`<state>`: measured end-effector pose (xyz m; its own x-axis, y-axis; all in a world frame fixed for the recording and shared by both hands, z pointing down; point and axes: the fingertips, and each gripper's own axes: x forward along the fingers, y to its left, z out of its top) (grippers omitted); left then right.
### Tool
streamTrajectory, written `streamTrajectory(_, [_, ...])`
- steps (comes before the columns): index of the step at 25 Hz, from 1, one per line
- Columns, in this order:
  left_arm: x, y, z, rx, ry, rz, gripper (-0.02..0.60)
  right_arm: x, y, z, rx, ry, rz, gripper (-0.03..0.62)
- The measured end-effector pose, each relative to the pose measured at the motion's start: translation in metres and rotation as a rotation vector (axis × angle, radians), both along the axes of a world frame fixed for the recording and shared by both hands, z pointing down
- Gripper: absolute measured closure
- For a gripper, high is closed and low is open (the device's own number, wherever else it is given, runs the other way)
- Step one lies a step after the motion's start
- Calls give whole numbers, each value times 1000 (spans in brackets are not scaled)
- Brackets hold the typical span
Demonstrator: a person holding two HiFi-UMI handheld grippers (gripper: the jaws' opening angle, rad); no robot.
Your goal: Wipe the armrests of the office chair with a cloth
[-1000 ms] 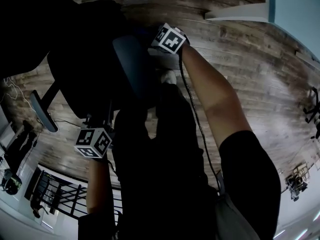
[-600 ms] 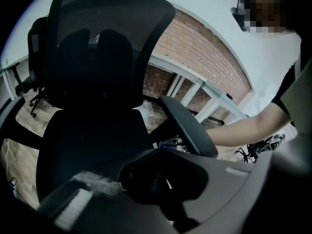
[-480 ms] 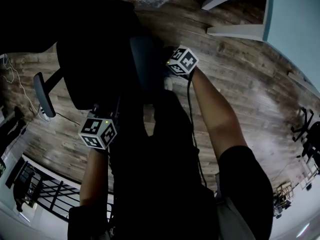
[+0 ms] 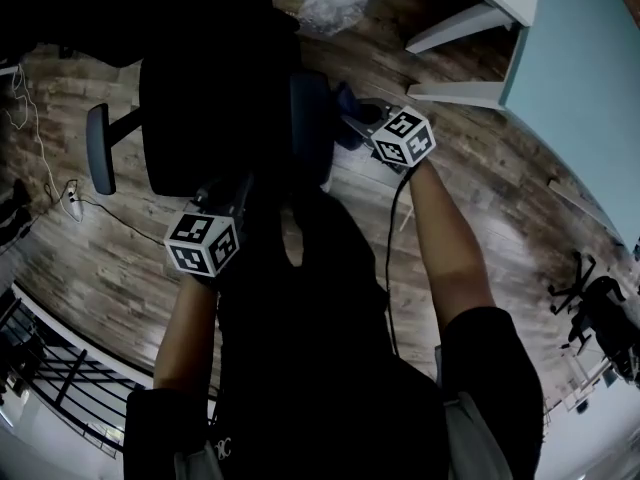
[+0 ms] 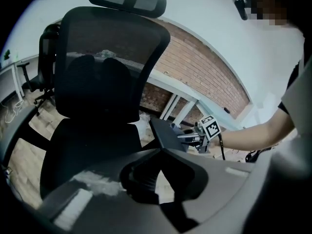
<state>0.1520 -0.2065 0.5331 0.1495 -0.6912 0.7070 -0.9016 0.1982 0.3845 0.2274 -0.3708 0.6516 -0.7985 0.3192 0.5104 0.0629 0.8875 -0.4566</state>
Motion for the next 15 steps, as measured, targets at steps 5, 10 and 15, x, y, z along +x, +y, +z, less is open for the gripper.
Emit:
streamTrajectory(5, [9,-11,-20,68,16,-22,575,37,-21,-58,99,-17,157,560])
streamTrajectory(10, [1,-2,-45,157,6,-25,575,41,-4,-137,120,-129,298,559])
streamTrajectory(15, [7,23,-76,247,-71,-41,575,56,19,-208,128,-296,432,559])
